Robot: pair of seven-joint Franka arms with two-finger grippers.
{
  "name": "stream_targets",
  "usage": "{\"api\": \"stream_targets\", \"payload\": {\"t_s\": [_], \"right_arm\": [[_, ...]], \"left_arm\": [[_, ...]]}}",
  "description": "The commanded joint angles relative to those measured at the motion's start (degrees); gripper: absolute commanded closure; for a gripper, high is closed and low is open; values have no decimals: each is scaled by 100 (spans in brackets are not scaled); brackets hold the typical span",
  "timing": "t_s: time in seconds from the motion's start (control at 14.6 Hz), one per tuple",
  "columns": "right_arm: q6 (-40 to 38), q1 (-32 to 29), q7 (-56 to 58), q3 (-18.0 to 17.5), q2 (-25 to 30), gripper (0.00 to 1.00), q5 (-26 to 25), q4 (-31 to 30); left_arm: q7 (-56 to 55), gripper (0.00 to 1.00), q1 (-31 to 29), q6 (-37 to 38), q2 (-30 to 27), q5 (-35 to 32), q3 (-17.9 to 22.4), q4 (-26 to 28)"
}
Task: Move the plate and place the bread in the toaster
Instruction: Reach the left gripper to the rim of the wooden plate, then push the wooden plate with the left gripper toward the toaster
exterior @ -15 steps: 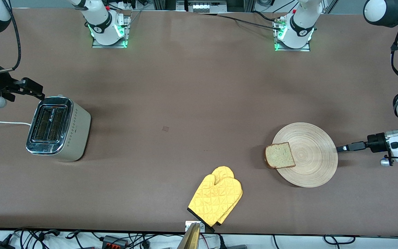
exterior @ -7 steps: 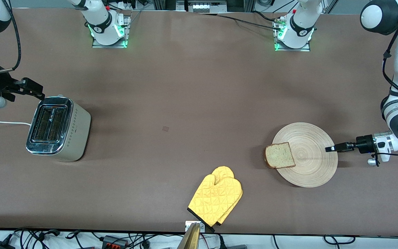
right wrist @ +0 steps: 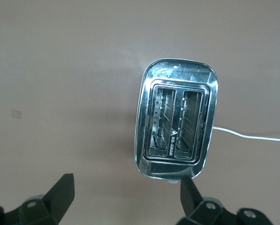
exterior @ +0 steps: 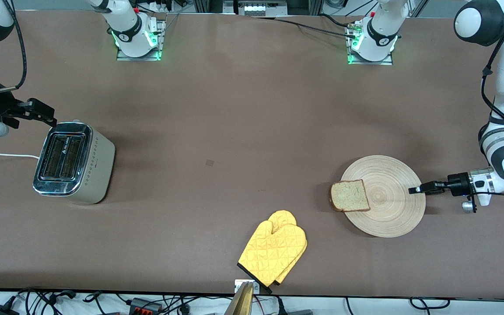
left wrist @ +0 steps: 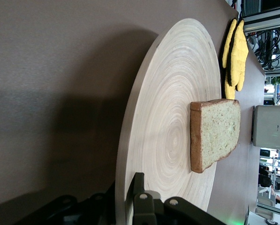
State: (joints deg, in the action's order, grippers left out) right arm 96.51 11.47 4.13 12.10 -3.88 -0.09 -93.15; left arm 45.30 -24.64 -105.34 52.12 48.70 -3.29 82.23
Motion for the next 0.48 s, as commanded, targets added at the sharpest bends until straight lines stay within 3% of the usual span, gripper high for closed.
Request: {"api": "stream_targets", "payload": {"t_s": [0.0,0.41], "right_arm": [[-107,-22,9,-6,-51,0,-18,139],[-115,-22,9,3,-42,0,-18,147]], "left_arm": [[-564,99,144,101,-88,43,-188,-84],[-1242,99,161,-30,-150,78,-1550,197]]}}
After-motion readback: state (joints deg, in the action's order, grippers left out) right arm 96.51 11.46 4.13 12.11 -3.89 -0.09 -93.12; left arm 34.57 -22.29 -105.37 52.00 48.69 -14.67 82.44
